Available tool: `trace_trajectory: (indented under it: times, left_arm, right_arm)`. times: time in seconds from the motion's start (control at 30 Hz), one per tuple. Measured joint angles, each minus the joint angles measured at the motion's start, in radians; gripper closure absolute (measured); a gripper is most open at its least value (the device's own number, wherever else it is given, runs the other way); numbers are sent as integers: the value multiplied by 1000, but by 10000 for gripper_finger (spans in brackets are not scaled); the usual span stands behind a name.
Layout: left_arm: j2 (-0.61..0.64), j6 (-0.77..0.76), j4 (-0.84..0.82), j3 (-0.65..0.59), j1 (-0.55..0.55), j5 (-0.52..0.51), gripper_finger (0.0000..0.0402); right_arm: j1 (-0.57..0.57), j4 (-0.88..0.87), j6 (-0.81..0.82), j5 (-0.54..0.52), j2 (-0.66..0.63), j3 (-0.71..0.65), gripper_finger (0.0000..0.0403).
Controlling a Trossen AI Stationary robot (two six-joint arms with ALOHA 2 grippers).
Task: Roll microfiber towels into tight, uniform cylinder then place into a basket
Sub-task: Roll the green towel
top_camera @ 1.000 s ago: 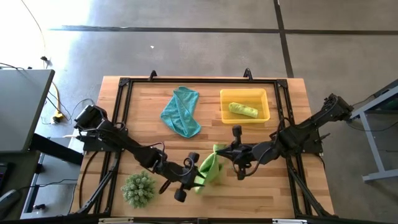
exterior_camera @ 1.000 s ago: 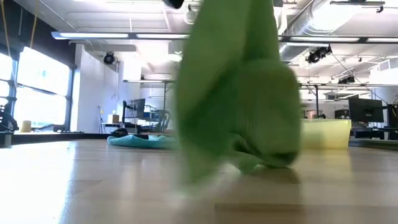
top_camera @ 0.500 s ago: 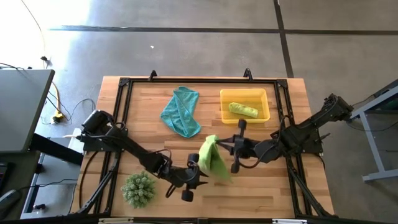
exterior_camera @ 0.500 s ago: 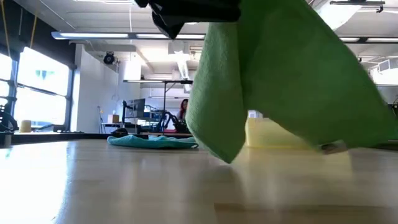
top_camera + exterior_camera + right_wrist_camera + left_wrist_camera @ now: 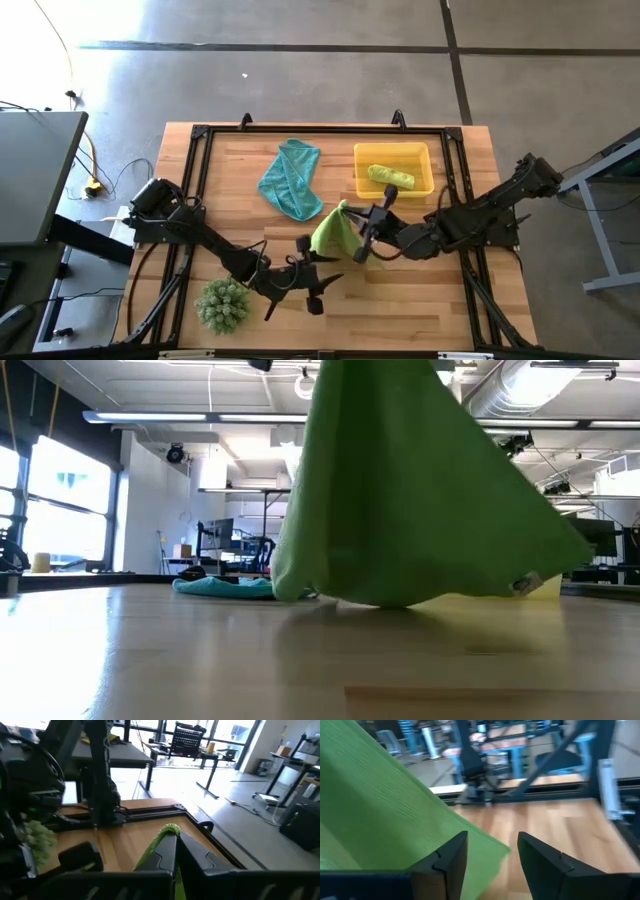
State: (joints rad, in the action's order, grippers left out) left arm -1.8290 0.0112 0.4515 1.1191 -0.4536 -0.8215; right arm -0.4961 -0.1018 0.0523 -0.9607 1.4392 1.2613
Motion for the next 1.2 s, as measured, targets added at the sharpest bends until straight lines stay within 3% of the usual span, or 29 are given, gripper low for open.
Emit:
trace_trajectory:
  times: [0.43, 0.8, 0.97, 1.07, 1.2]
  left_arm:
    - [0, -7, -9, 0, 4, -357, 235]
    - [0, 3, 21, 0, 21, -330, 235]
    - [0, 1, 24, 0, 43, -237, 235]
    - [0, -17, 25, 0, 56, -261, 235]
    - [0, -54, 29, 0, 74, -280, 235]
  right_arm:
    - [23, 67, -123, -87, 88, 0, 403]
    - [25, 53, -325, -87, 88, 0, 403]
    - [25, 38, -619, -86, 88, 0, 403]
    - [25, 38, -772, -86, 88, 0, 403]
    - [33, 38, -838, -158, 88, 0, 403]
